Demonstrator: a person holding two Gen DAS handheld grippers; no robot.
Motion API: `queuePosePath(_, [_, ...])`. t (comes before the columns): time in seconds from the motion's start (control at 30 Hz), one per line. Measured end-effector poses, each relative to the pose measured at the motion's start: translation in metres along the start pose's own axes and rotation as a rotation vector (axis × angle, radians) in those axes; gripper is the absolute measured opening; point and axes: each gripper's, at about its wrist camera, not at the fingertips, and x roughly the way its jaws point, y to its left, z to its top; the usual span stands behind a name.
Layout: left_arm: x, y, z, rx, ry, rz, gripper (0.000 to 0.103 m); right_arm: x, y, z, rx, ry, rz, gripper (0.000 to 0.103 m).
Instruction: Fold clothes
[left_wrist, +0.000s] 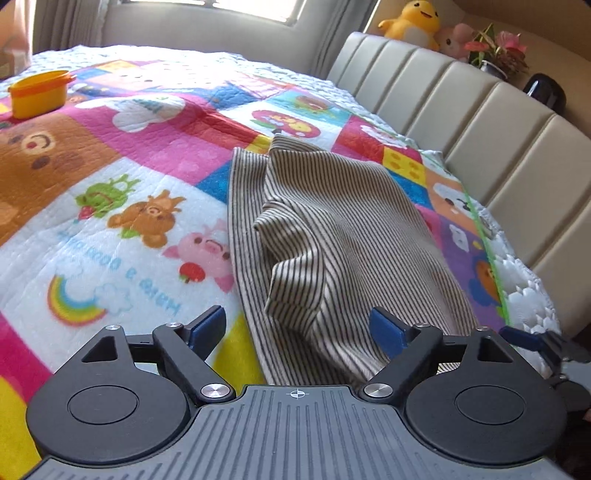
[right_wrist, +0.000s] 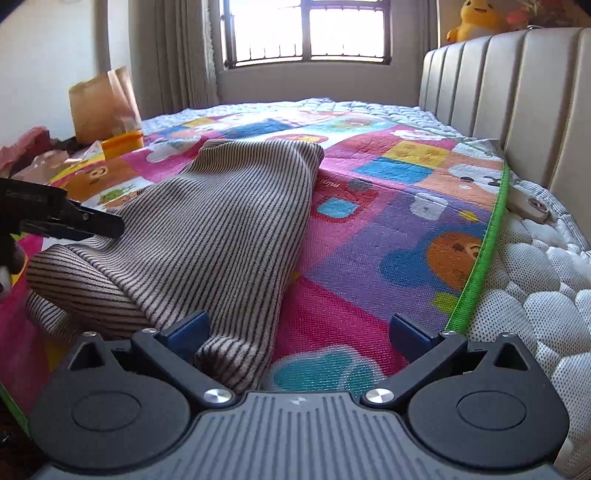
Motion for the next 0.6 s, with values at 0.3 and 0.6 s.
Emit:
queuePosePath(0.3, [-0.024,-0.012,-0.010,0.033,-0.029,-0.080,0.095,-0.003,0.001,-0.001,0.051,0.003,-0.033,0.103])
queuePosePath(0.6, [-0.018,-0.016,-0.041,0.087,0.028,-0.068,0.097,-0.008,-0.003,0.002,0.058,-0.014,-0.020,0.103])
